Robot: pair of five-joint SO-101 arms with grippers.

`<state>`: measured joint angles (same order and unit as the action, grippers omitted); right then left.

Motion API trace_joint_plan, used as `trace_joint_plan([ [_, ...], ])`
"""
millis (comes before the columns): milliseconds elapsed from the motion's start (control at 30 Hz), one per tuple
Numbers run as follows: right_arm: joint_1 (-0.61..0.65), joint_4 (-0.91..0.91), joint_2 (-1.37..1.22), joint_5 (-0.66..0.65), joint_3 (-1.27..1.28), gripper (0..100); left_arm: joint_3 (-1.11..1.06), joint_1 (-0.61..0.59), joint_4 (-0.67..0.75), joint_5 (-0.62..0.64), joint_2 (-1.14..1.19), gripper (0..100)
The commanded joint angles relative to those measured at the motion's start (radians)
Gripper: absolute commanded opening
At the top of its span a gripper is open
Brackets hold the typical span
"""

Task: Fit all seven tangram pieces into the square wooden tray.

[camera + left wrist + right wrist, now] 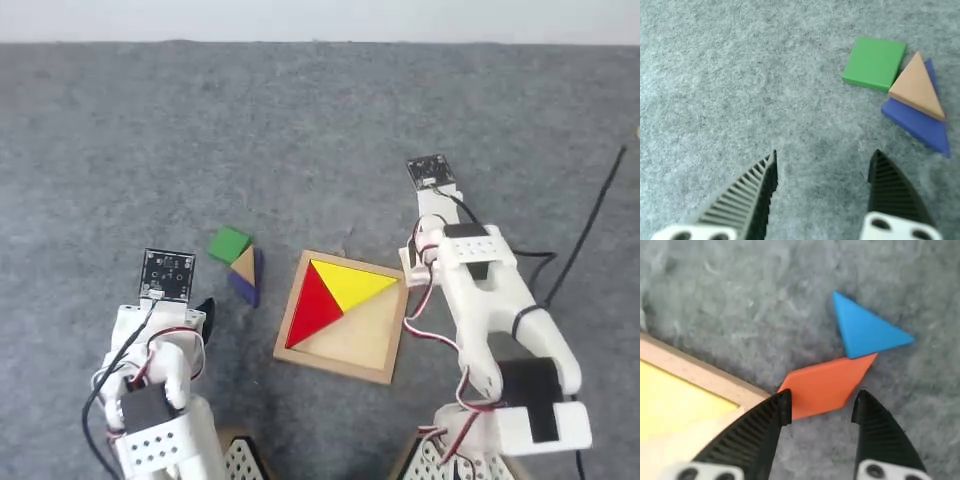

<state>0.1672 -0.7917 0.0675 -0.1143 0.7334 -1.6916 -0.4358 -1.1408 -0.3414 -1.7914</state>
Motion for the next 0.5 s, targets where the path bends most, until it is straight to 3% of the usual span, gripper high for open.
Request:
trace_joint_plan([
  [0, -0.004, 0.005, 0.007, 0.034, -0.051, 21.3, 0.007, 0.000, 0.003, -0.011, 0.005, 28],
  [467, 0.039, -0.054, 0.176, 0.046, -0.055, 21.5, 0.007, 0.000, 0.003, -0.011, 0.005, 28],
])
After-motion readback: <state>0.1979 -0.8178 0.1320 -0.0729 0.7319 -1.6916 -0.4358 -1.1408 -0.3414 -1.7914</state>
